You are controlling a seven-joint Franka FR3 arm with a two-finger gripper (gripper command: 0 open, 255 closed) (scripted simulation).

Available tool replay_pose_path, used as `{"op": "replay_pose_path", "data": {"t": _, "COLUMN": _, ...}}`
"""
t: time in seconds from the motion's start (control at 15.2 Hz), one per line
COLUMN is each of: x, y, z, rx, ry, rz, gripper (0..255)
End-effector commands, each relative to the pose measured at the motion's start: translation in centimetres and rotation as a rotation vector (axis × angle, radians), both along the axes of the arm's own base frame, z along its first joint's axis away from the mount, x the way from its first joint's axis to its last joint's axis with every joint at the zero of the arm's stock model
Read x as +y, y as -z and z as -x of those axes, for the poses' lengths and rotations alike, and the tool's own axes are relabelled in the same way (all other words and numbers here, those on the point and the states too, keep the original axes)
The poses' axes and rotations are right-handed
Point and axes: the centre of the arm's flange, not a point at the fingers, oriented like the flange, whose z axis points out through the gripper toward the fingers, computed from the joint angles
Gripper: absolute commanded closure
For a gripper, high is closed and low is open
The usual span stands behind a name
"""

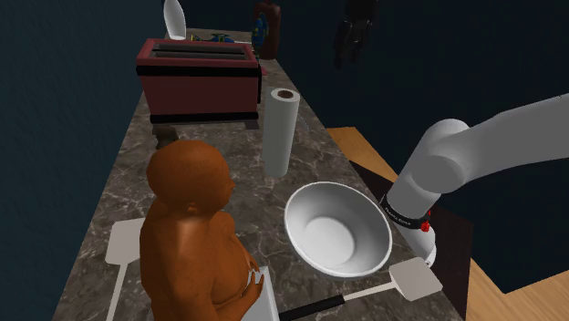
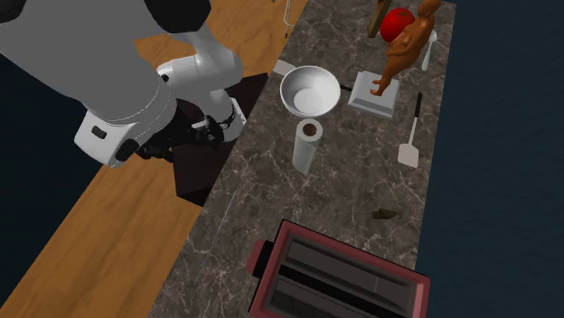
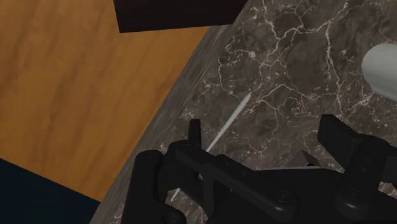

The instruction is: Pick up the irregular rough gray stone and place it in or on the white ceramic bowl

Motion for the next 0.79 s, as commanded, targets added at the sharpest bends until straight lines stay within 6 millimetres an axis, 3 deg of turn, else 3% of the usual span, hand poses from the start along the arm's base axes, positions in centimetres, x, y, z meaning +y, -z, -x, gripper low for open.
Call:
{"op": "replay_pose_path", "data": {"t": 0.0, "x": 0.0, "y": 0.0, "z": 0.0, "rx": 0.000, "ry": 0.000, "rz": 0.000, "gripper": 0}}
{"op": "replay_pose_path", "data": {"t": 0.73, "x": 12.3, "y": 3.7, "z": -6.2, "rx": 0.021, "ry": 0.071, "rz": -0.024, "gripper": 0}}
